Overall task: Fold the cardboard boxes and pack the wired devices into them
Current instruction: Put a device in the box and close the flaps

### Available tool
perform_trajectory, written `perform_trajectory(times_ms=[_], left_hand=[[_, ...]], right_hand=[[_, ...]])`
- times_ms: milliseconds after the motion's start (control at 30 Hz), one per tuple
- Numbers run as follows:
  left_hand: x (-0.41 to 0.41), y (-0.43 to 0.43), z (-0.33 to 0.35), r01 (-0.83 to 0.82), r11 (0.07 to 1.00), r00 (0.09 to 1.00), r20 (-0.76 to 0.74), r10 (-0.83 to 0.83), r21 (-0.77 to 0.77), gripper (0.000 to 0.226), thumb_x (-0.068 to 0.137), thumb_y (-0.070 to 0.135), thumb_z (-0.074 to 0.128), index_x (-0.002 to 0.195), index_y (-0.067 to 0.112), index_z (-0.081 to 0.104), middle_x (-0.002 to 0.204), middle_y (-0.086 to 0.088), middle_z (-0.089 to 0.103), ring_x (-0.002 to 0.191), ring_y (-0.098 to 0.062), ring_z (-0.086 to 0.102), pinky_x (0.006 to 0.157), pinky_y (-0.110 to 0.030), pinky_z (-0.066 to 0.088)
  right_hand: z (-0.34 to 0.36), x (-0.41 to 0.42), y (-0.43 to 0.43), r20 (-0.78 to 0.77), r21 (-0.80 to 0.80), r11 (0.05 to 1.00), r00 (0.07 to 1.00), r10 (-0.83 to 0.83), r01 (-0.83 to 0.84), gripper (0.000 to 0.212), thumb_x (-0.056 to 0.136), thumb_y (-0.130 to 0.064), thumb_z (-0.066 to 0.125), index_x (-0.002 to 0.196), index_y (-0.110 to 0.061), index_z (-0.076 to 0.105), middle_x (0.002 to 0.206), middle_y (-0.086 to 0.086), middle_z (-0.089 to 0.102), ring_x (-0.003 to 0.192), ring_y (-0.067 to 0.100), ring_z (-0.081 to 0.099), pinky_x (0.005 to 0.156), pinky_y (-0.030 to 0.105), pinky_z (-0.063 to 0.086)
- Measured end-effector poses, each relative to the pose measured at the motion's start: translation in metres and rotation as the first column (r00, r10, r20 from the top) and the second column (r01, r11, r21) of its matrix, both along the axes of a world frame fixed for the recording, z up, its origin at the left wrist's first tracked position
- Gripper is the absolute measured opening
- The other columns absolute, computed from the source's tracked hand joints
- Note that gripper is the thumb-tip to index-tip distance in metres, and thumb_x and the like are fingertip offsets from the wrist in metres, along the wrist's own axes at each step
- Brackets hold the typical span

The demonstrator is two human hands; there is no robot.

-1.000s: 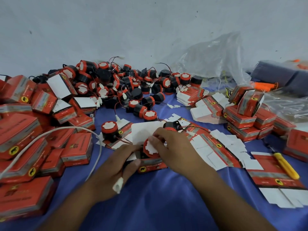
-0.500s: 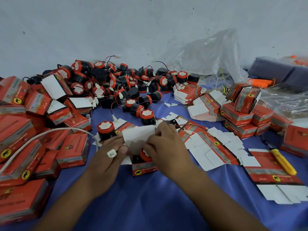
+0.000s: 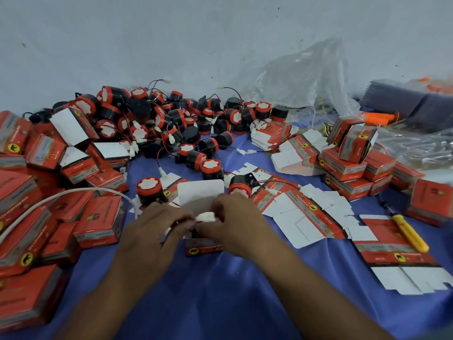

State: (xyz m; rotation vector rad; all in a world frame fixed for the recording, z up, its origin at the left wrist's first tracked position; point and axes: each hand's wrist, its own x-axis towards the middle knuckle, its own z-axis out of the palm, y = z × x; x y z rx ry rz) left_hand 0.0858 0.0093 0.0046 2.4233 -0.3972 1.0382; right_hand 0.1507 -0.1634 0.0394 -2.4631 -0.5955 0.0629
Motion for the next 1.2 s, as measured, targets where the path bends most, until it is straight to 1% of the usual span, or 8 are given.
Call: perform_trajectory(times_ms=[167,333,500,667,900,1000,1100,1200], left_hand=[[0.005,0.002,-0.008,-0.013,1.000,0.995,-0.101,0.012,-0.010,0.036,0.092,0.037,0.052,0.094,0.011,0.077,0.097,-0.001,0.062,0.092,-0.016,0.052,0.083,-0.012,0.038],[0.003,-0.001,-0.006,-0.042,0.979,0.975,-0.224,-0.005,-0.201,0.020,0.085,0.033,0.063,0.096,0.025,0.077,0.100,0.023,0.061,0.095,0.001,0.058,0.085,-0.004,0.040],[0.001,-0.004,0.003,-0.077,0.995,0.978,-0.201,0.064,-0.059,0.032,0.083,0.040,0.051,0.078,0.024,0.078,0.077,0.011,0.071,0.084,-0.006,0.054,0.072,-0.015,0.039],[0.001,-0.004,-0.001,0.007,0.994,0.938,-0.345,0.031,0.108,0.043,0.091,0.044,0.042,0.079,0.022,0.076,0.085,0.009,0.069,0.089,-0.012,0.057,0.090,-0.033,0.041],[-0.002,-0.009,-0.008,0.092,0.996,0.901,-0.425,-0.086,-0.008,0.045,0.095,0.044,0.036,0.106,0.023,0.075,0.114,0.007,0.065,0.108,-0.013,0.053,0.096,-0.037,0.043],[-0.002,-0.008,-0.010,0.091,0.996,0.890,-0.447,-0.085,-0.007,0.044,0.097,0.040,0.037,0.103,0.021,0.076,0.114,0.006,0.063,0.109,-0.013,0.052,0.097,-0.039,0.042],[-0.002,-0.010,-0.010,0.112,0.993,0.894,-0.433,-0.118,-0.039,0.044,0.097,0.042,0.040,0.094,0.016,0.075,0.113,0.006,0.061,0.105,-0.012,0.053,0.092,-0.038,0.045],[-0.001,-0.011,-0.008,-0.023,0.982,0.951,-0.308,-0.036,-0.187,0.030,0.086,0.039,0.069,0.105,0.016,0.067,0.115,0.007,0.053,0.104,-0.006,0.049,0.092,-0.013,0.041]], right_hand=[[-0.006,0.003,-0.002,0.079,-0.110,0.990,0.992,0.097,-0.088,0.030,0.088,-0.023,0.074,0.114,-0.024,0.059,0.107,0.001,0.066,0.098,0.021,0.061,0.084,0.038,0.055],[-0.001,0.005,-0.017,0.145,0.019,0.918,0.910,0.389,-0.396,0.010,0.091,-0.023,0.071,0.100,-0.019,0.068,0.097,-0.006,0.067,0.086,0.008,0.058,0.074,0.025,0.048],[0.000,0.014,-0.040,0.000,0.237,0.876,0.902,0.432,-0.419,0.015,0.096,-0.024,0.069,0.109,-0.023,0.076,0.102,-0.008,0.074,0.094,0.012,0.067,0.084,0.029,0.052],[0.000,0.015,-0.038,-0.097,0.494,0.795,0.886,0.454,-0.353,0.002,0.099,-0.011,0.062,0.101,-0.010,0.061,0.091,0.004,0.077,0.075,0.010,0.069,0.068,0.018,0.051],[0.003,0.019,-0.038,-0.149,0.276,0.832,0.833,0.533,-0.482,0.023,0.089,-0.039,0.074,0.109,-0.029,0.074,0.102,-0.008,0.073,0.088,0.004,0.067,0.078,0.019,0.051],[0.004,0.024,-0.042,-0.120,0.261,0.833,0.840,0.529,-0.488,0.022,0.090,-0.027,0.075,0.112,-0.023,0.077,0.109,-0.012,0.072,0.103,0.008,0.068,0.093,0.028,0.053],[-0.003,0.020,-0.030,-0.047,0.288,0.874,0.906,0.421,-0.391,0.012,0.096,-0.019,0.068,0.098,-0.016,0.079,0.094,-0.008,0.076,0.089,0.006,0.070,0.084,0.024,0.055],[-0.010,0.015,-0.014,0.073,0.173,0.947,0.962,0.263,-0.272,0.018,0.098,-0.025,0.063,0.088,-0.016,0.075,0.079,-0.004,0.073,0.074,0.010,0.065,0.070,0.026,0.051]])
